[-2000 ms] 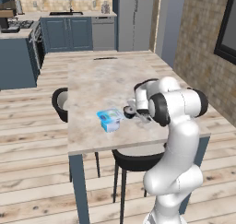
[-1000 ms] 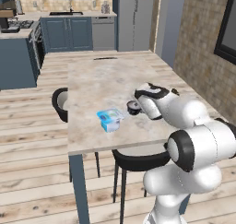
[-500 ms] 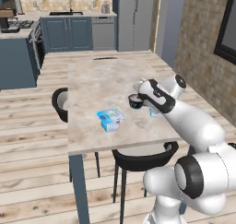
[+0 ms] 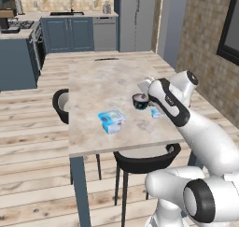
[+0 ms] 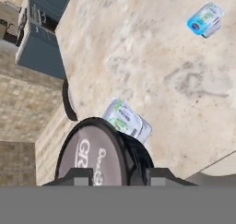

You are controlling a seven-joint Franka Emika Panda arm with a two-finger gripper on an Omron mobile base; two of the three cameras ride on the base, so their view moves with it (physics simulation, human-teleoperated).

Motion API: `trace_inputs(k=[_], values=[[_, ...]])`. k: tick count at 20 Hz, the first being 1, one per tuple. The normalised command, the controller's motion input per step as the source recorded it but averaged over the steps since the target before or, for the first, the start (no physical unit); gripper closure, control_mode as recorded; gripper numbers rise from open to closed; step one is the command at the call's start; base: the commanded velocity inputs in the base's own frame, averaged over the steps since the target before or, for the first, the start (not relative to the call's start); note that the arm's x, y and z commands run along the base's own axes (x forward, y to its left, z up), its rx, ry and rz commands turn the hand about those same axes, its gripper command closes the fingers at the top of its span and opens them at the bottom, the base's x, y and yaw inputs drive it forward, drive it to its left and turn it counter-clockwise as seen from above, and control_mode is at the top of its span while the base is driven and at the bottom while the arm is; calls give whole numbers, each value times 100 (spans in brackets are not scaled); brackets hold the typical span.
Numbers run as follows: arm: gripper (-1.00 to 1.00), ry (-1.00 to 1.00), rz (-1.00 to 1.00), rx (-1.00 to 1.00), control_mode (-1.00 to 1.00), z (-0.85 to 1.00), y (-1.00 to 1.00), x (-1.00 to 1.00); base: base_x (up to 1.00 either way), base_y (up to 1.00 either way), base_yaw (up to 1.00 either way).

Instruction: Stack the yogurt containers by placing the smaller containers on top of the larger containers.

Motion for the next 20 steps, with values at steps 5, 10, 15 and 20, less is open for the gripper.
trace_inputs(k=[5, 10, 15, 20], values=[[100, -11, 16, 0, -100, -8, 0, -6, 0, 0, 0], [100, -19, 15, 1, -100, -17, 0, 14, 0, 0, 0], [100, 2, 10, 0, -100, -9, 0, 21, 0, 0, 0], [100, 14, 6, 0, -100, -3, 13, 0, 0, 0, 0]])
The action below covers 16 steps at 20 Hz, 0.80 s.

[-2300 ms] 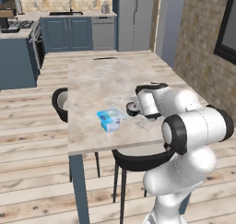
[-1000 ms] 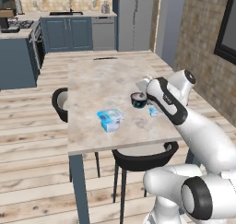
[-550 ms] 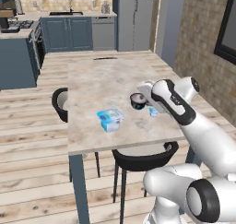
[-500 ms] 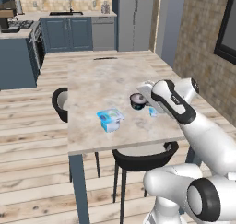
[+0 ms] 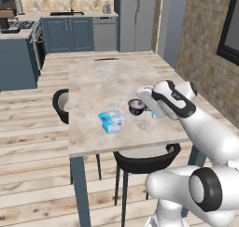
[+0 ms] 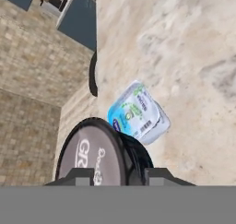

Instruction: Stack the yogurt containers by placing the smaller containers on top of the larger containers.

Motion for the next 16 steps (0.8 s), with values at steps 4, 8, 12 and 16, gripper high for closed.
trace_inputs(k=[4, 8, 12, 16], values=[[100, 12, 4, 0, -100, 0, 17, 0, 0, 0, 0], [100, 4, 3, 0, -100, 0, 21, 0, 0, 0, 0], [100, -1, 4, 0, -100, -14, 17, 0, 0, 0, 0], [100, -11, 7, 0, -100, -36, 8, 6, 0, 0, 0]])
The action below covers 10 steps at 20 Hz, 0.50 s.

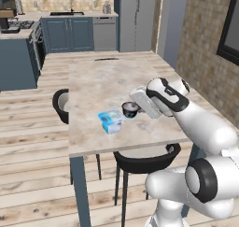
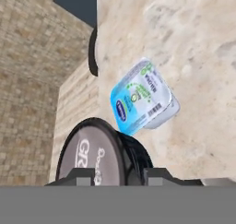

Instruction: Stack the yogurt containers by placing the smaller containers on top of the larger containers.

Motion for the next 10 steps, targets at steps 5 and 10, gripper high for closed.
trace_inputs(k=[5, 10], values=[[100, -13, 10, 0, -100, -36, 0, 10, 0, 0, 0], [100, -8, 9, 0, -100, -10, 2, 24, 0, 0, 0]])
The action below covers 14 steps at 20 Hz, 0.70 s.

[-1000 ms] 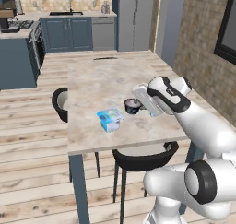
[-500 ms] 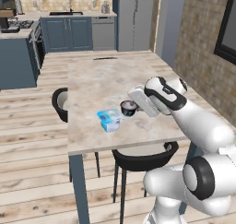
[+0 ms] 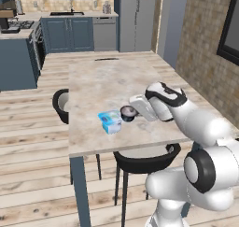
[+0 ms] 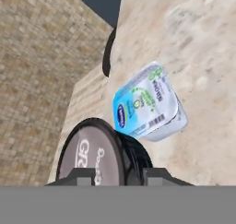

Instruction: Stack the yogurt containers by placing the smaller containers on top of the larger containers.

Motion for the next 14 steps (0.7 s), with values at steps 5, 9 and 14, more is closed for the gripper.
trace_inputs(k=[5, 9, 14], values=[[100, 0, 5, 0, -100, 0, 9, 25, 0, 0, 0], [100, 0, 2, 0, -100, 0, 12, 18, 0, 0, 0], [100, 0, 1, 0, -100, 0, 15, 19, 0, 0, 0]])
